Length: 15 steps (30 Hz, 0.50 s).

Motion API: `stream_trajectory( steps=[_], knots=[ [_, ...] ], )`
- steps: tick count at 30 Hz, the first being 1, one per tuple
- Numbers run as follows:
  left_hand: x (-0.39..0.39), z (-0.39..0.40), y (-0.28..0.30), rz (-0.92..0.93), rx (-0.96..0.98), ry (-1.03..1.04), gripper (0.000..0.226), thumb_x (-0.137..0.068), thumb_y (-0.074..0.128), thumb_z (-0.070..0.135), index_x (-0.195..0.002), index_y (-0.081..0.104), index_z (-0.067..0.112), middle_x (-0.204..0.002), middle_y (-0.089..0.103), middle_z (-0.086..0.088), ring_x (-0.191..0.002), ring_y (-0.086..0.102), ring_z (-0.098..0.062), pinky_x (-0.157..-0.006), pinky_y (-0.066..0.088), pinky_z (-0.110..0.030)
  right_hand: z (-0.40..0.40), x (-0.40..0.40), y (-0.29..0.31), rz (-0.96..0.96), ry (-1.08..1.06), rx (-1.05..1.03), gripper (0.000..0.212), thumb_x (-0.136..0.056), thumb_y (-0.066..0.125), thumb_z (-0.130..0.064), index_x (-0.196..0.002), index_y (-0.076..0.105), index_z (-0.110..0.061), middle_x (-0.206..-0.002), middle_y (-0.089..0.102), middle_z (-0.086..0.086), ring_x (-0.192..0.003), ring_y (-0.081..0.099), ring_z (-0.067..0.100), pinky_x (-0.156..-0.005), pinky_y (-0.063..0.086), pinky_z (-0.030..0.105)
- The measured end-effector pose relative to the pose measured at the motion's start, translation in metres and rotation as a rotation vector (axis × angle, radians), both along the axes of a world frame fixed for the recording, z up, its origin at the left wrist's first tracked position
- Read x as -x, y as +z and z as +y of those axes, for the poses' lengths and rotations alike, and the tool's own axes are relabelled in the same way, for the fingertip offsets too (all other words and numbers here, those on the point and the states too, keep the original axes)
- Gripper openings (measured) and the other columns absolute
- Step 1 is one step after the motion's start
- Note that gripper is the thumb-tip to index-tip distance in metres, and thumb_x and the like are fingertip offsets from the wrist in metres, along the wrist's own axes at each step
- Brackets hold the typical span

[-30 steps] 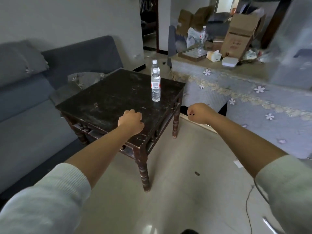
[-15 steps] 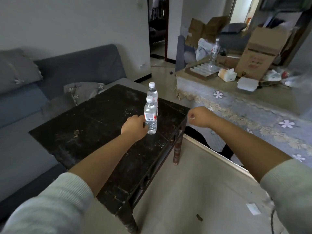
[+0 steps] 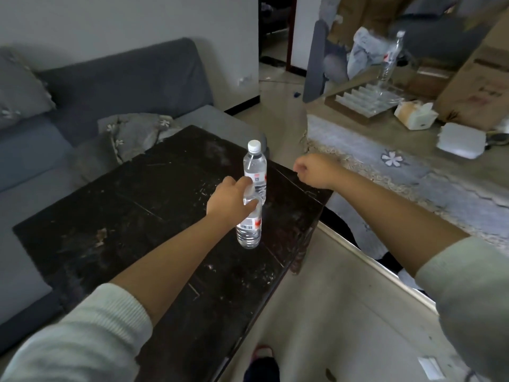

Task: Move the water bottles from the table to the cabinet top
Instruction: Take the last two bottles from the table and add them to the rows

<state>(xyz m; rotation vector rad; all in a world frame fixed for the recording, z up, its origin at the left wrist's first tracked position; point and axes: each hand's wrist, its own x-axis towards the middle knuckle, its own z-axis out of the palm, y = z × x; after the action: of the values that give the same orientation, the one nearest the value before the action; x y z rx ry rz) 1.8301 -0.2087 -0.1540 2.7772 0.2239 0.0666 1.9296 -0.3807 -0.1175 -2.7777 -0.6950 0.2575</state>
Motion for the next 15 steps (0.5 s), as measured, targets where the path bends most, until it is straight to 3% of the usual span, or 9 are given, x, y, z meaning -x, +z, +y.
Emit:
stream_trajectory(
  steps=[5, 9, 12, 15],
  knots=[
    [-0.035, 0.026, 0.0, 0.104, -0.054, -0.215, 0.046, -0.089, 0.055, 0.035, -0.131, 0.047, 0.019, -0.119, 0.052, -0.008, -0.109, 0.055, -0.026, -0.088, 0.047, -0.034, 0.045, -0.045, -0.004, 0.002, 0.04, -0.007, 0.037, -0.092, 0.049, -0.007, -0.128, 0.052, -0.005, -0.131, 0.055, 0.016, -0.119, 0.052, 0.03, -0.094, 0.041, 0.03],
    [-0.05, 0.033, 0.004, 0.173, -0.038, -0.365, 0.041, -0.089, 0.054, 0.032, -0.126, 0.052, 0.015, -0.117, 0.055, -0.006, -0.112, 0.053, -0.021, -0.083, 0.041, -0.026, 0.076, -0.074, -0.01, -0.009, 0.092, -0.075, 0.048, -0.088, 0.058, -0.009, -0.134, 0.045, -0.008, -0.132, 0.05, 0.017, -0.115, 0.052, 0.03, -0.083, 0.036, 0.025],
    [-0.057, 0.04, 0.002, 0.194, -0.011, -0.407, 0.041, -0.088, 0.056, 0.031, -0.124, 0.054, 0.013, -0.11, 0.054, -0.005, -0.106, 0.054, -0.022, -0.077, 0.038, -0.023, 0.096, -0.091, -0.018, 0.034, 0.129, -0.031, 0.062, -0.086, 0.061, -0.012, -0.142, 0.035, -0.014, -0.138, 0.043, 0.017, -0.123, 0.047, 0.032, -0.098, 0.038, 0.031],
    [-0.061, 0.047, -0.001, 0.211, 0.012, -0.409, 0.04, -0.085, 0.06, 0.03, -0.12, 0.056, 0.01, -0.102, 0.05, -0.003, -0.105, 0.054, -0.022, -0.075, 0.037, -0.023, 0.11, -0.102, -0.023, 0.054, 0.164, 0.053, 0.051, -0.088, 0.058, -0.015, -0.137, 0.044, -0.013, -0.136, 0.047, 0.017, -0.124, 0.047, 0.032, -0.1, 0.039, 0.034]
  ],
)
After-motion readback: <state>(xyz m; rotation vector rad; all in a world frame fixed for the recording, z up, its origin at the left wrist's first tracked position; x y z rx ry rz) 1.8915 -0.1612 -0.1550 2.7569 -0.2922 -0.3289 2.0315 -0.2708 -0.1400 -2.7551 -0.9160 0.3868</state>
